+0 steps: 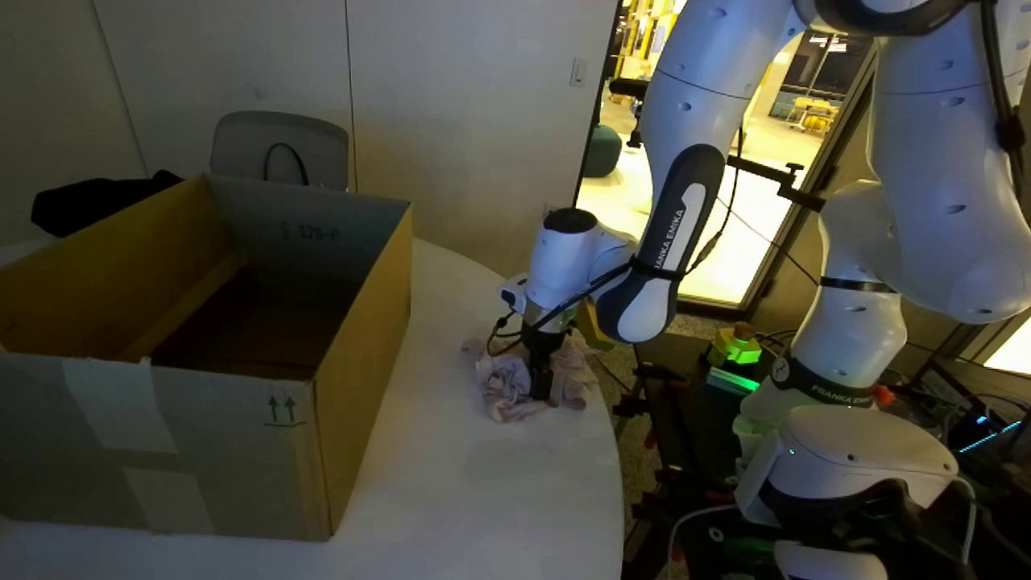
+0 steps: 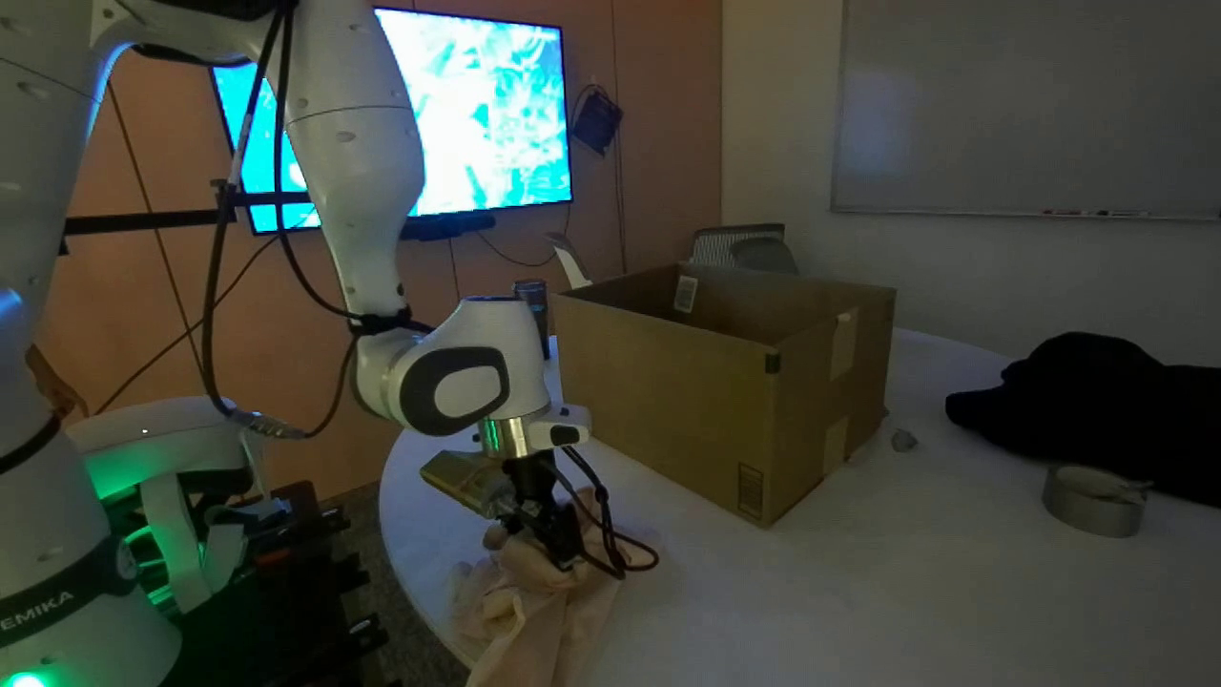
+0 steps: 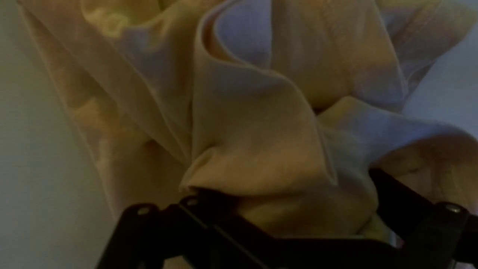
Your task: Put the black marker on the towel then fold the towel twice and put it in the box.
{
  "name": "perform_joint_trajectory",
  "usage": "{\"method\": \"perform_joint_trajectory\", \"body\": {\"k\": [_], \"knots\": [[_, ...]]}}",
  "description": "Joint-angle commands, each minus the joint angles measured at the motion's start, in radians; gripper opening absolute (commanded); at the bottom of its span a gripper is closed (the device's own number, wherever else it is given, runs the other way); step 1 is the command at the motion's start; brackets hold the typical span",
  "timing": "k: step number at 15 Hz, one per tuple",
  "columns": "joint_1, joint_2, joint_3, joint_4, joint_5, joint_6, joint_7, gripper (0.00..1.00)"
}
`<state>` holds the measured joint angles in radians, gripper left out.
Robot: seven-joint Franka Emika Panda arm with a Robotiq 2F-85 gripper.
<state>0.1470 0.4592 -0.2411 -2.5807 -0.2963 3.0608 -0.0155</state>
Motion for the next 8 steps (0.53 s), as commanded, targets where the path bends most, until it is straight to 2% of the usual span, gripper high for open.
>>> {"method": "perform_joint_trajectory", "body": {"k": [1,2,3,8], "knots": [[0.037,0.06,-0.019,0.041,0.026,0.025,0.012,1.0],[0.042,0.063,-0.023,0.044,0.029,0.02,0.014,0.77],[0.046,0.065,-0.027,0.047,0.03,0.012,0.014,0.74],[0.083,0.027,-0.074,0.043,0.017,-0.044,0.019,0.36]]}}
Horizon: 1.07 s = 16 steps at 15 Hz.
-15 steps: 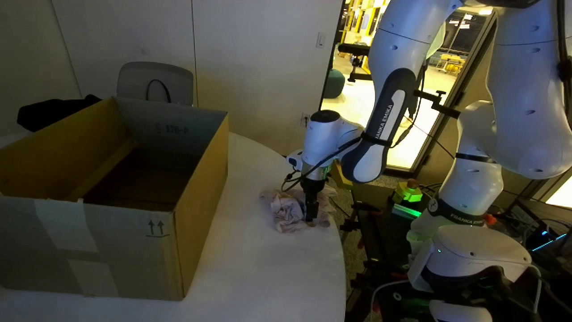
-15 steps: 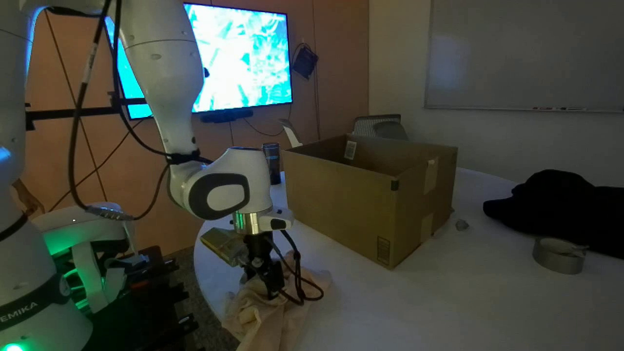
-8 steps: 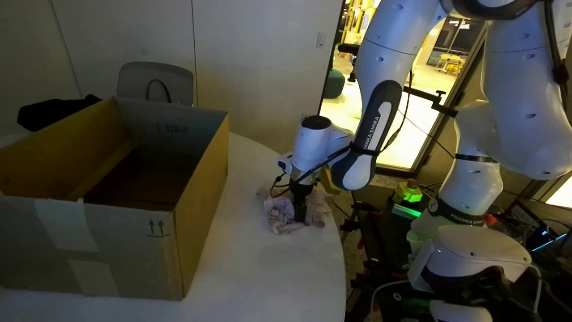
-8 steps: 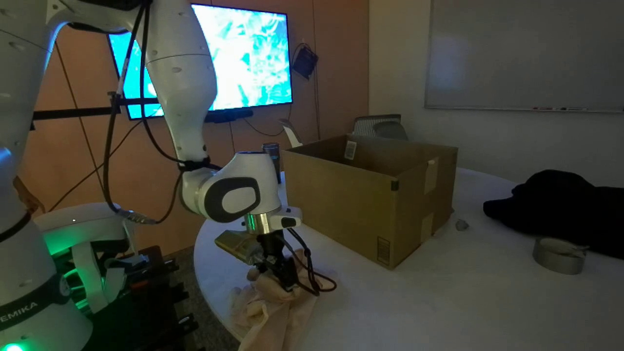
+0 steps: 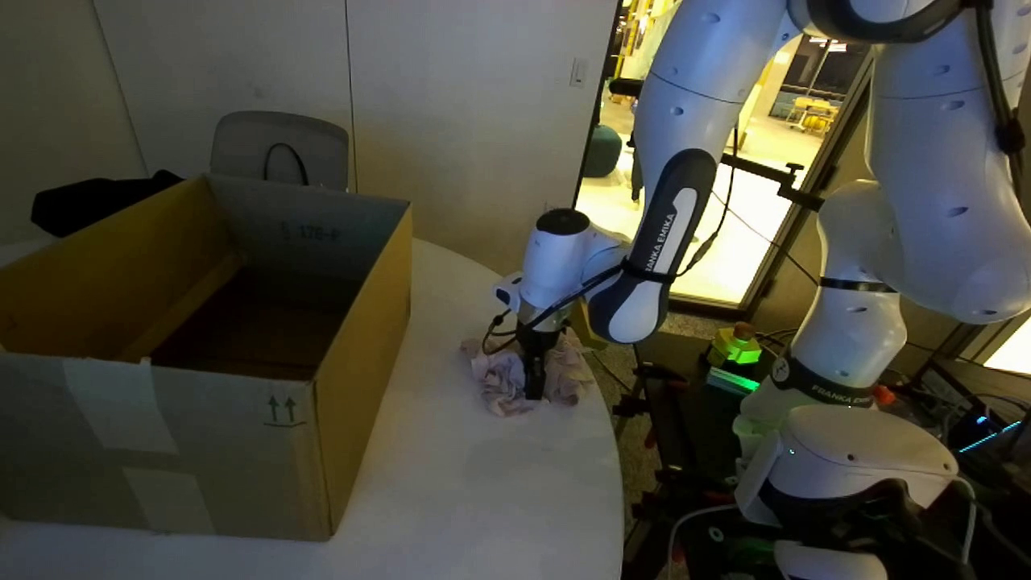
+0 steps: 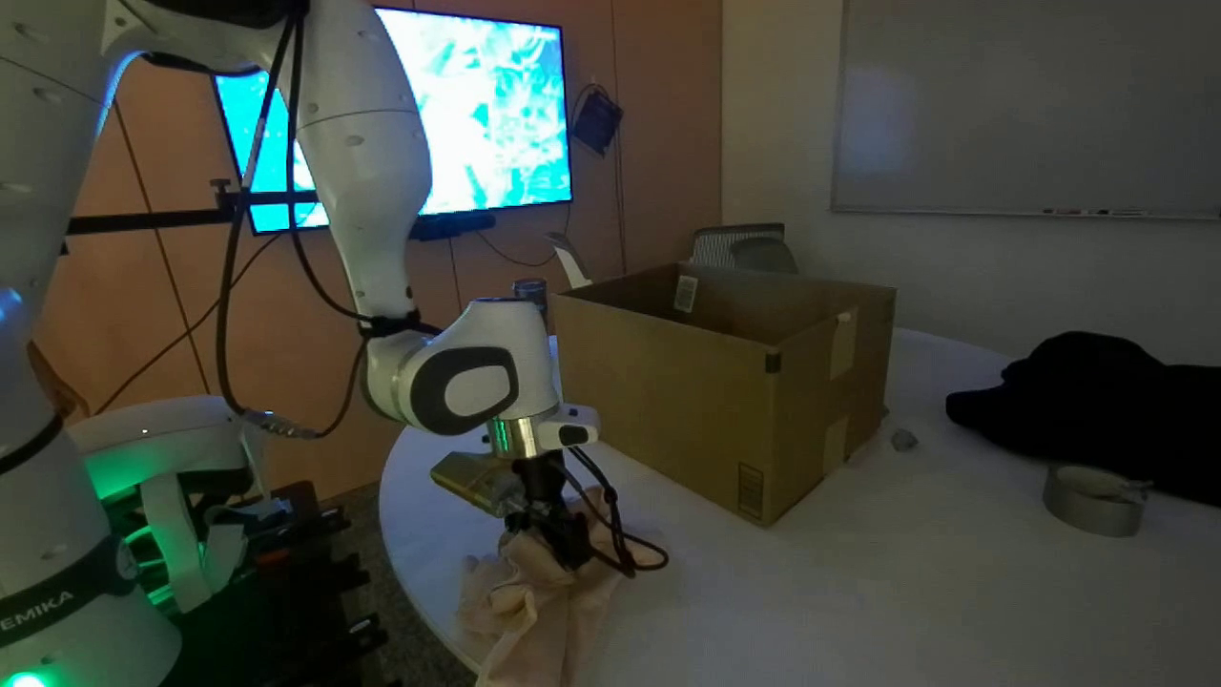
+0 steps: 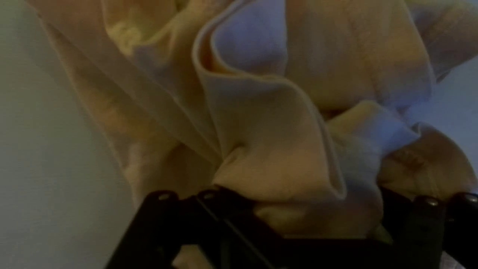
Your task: Put the black marker on the towel then fold the towel twice and put it in the box.
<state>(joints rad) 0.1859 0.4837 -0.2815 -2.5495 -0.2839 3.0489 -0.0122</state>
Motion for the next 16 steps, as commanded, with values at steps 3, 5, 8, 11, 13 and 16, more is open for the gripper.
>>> {"method": "perform_joint_trajectory", "body": {"k": [3,5,8,11,13,16], "knots": [[0.064,-0.052,-0.049,0.007,-0.015,-0.129,0.012,0.12],[0.048,-0.109,-0.024,0.011,-0.03,-0.24,-0.001,0.02],[0.023,-0.202,0.022,0.034,-0.054,-0.395,0.008,0.01],[-0.01,-0.283,0.081,0.072,-0.057,-0.515,0.012,0.0],[-0.039,-0.336,0.123,0.102,-0.039,-0.59,-0.004,0.0],[-0.083,-0.409,0.173,0.158,-0.002,-0.703,-0.039,0.0]]}}
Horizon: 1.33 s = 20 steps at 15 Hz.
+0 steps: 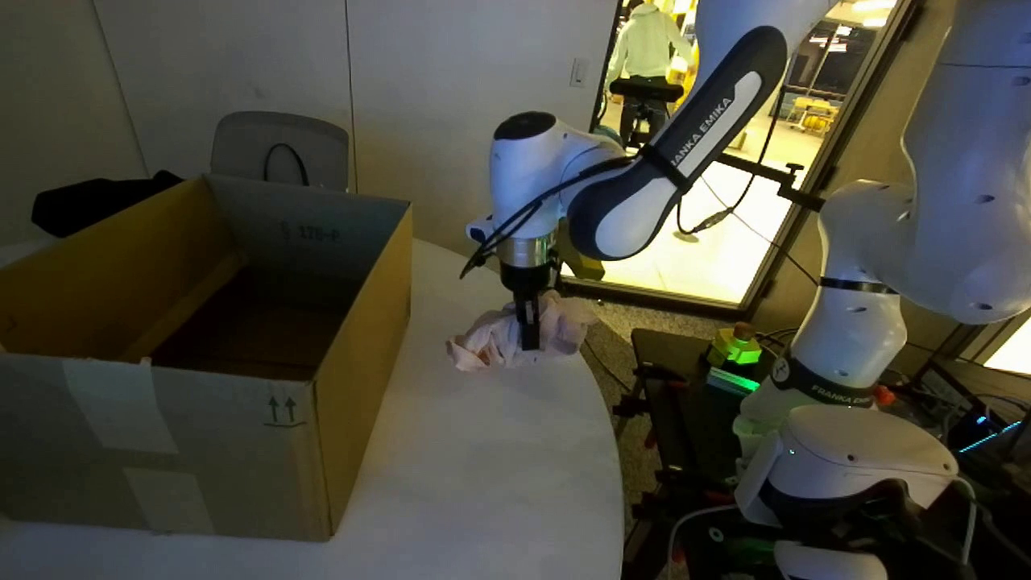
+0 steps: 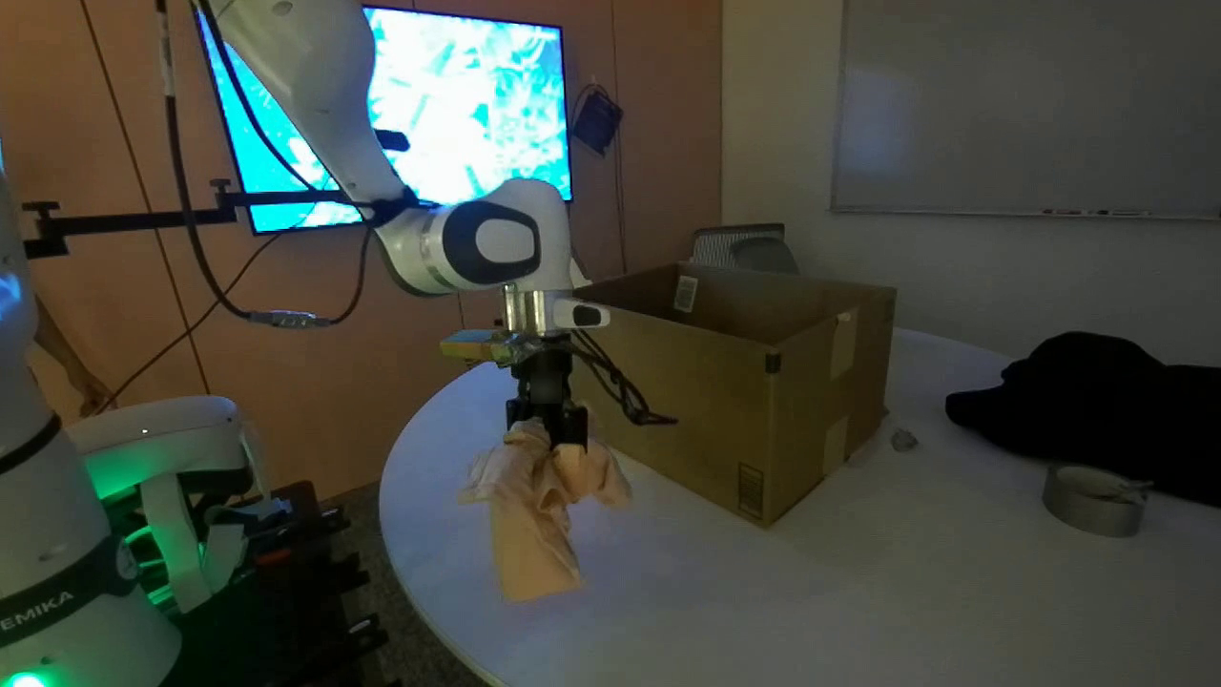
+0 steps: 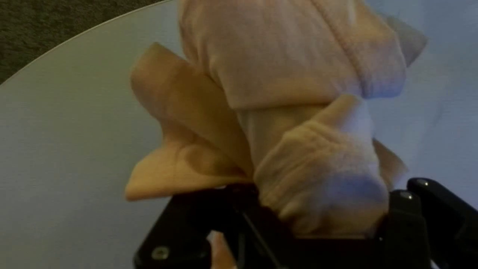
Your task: Put the black marker on the towel then fold the towel twice and put it in the box.
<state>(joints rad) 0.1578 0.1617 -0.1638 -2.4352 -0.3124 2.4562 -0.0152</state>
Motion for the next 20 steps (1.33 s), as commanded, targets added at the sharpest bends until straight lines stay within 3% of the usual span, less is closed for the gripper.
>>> {"method": "perform_joint_trajectory", "body": {"k": [1,9,20], "knots": [[-0.067,-0.104,0.067,0.071,0.034,-0.147,-0.045,0.0],[-0.127,-0.129,0.107,0.331,0.078,-0.299,-0.12,0.0],[-0.111,0.182,0.161,0.805,0.073,-0.247,-0.114,0.0]]}}
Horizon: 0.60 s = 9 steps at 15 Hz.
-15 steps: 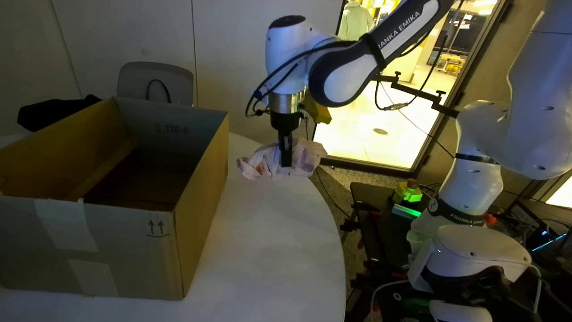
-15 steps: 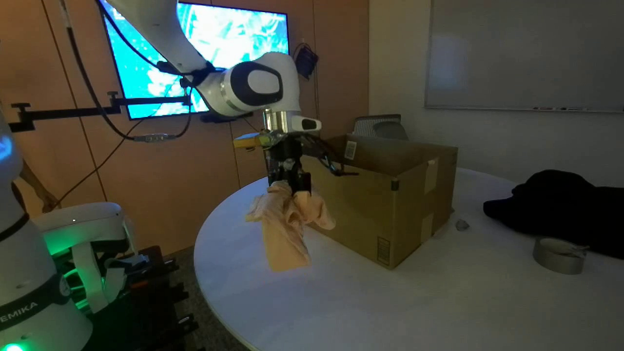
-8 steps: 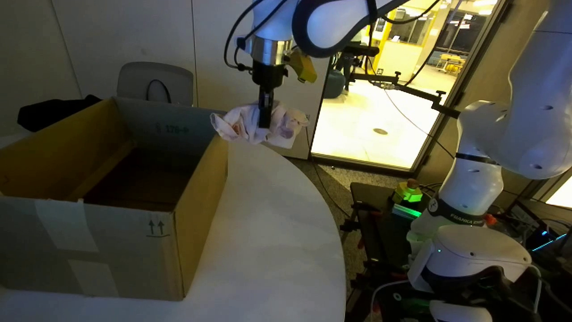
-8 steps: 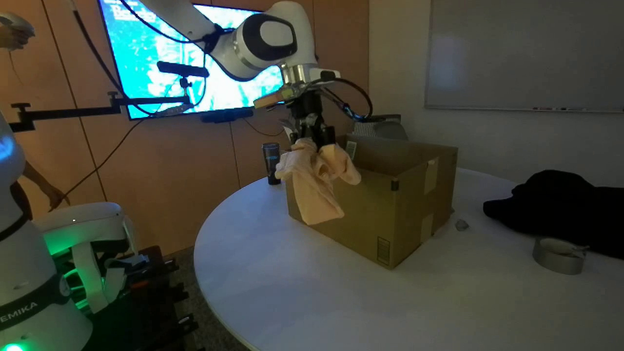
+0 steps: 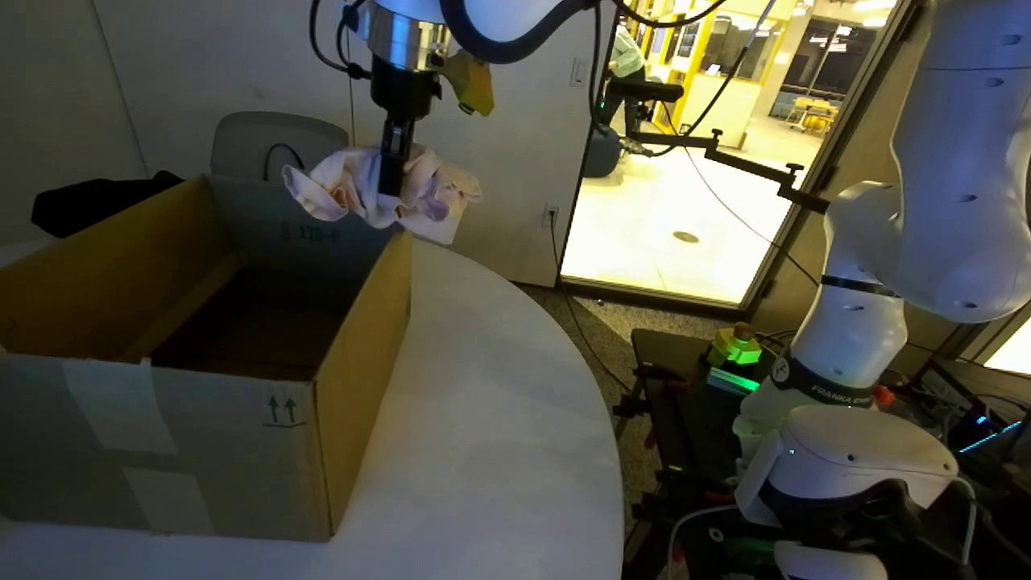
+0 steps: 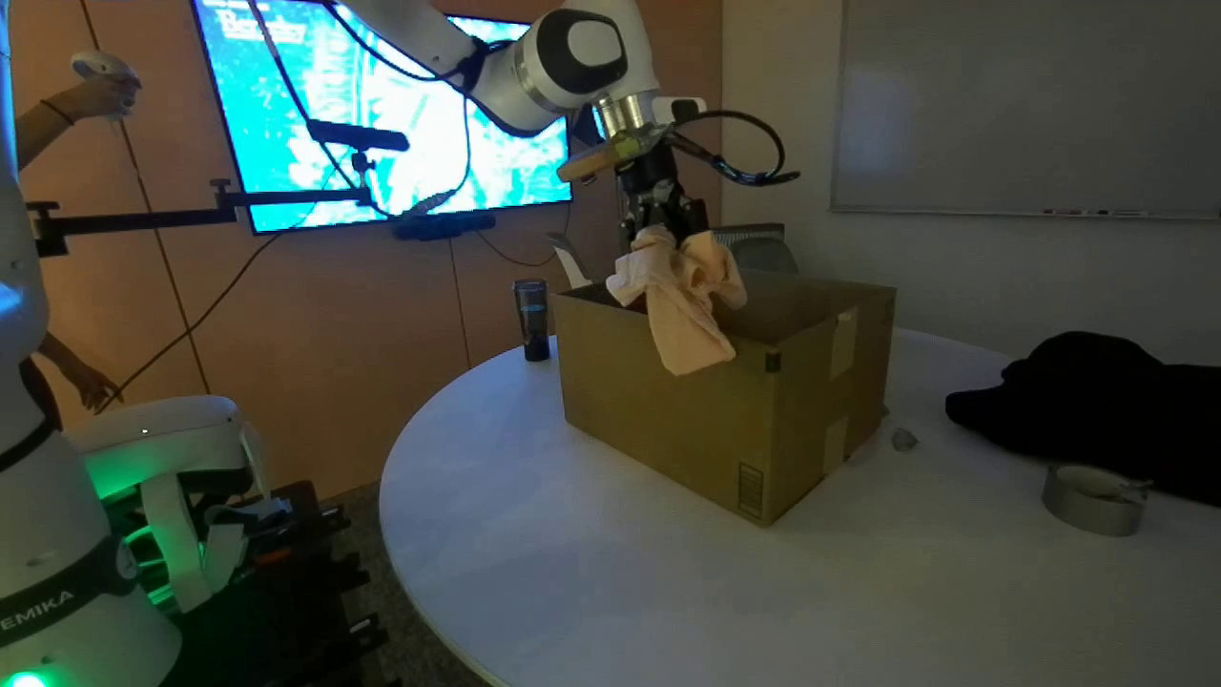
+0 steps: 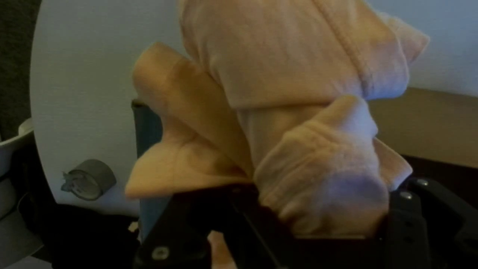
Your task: Put the black marker on the towel then fold the towel twice and put it in the box.
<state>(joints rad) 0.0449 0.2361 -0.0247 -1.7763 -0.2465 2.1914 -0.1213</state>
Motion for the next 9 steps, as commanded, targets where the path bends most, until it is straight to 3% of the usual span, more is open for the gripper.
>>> {"method": "perform_joint_trajectory", "body": {"k": [1,9], "knots": [[0.001,0.132,0.032,0.167,0.021,0.045,-0.012,0.0],[0.017,0.287,0.062,0.236,0.055,0.301,0.016,0.0]]}}
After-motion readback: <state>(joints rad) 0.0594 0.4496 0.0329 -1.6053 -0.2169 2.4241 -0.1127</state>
